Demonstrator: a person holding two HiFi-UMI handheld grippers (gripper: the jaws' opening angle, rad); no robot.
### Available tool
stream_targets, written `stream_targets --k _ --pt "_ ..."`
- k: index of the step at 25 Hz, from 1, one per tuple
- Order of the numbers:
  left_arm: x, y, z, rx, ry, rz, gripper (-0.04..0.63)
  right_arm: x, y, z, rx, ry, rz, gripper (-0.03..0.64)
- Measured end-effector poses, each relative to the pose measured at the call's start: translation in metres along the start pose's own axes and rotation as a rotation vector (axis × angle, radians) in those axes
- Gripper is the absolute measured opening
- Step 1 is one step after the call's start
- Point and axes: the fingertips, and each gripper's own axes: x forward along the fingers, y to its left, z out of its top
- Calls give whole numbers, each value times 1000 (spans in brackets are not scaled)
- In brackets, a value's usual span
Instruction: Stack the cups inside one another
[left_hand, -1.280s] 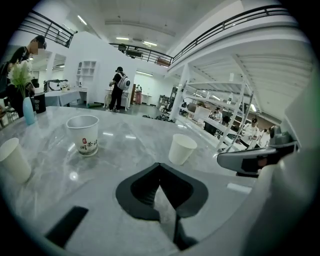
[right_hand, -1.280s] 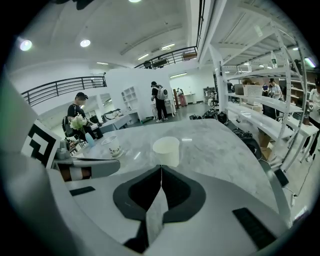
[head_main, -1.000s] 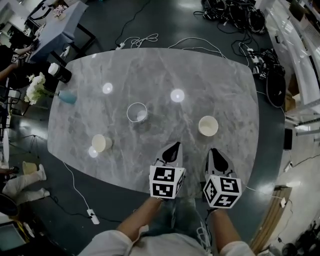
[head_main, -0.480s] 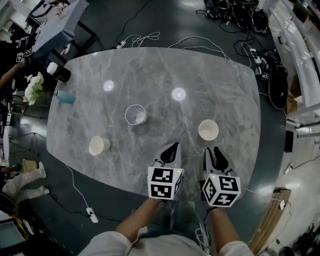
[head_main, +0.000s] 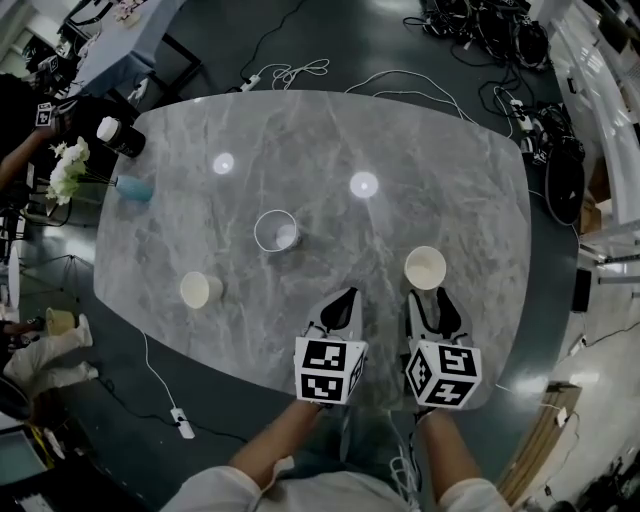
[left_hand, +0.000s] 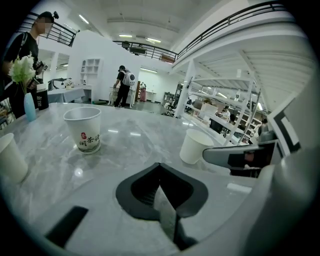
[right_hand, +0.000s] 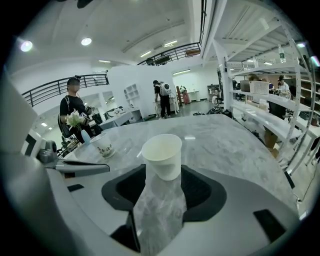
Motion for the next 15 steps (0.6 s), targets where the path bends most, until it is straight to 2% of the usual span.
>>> stream_targets --k 6,15 --pt "3 9 -7 -15 16 12 -5 17 -1 -2 -32 20 -10 213" --pt "9 11 -10 -14 26 7 -5 31 -2 2 -74 8 -29 215"
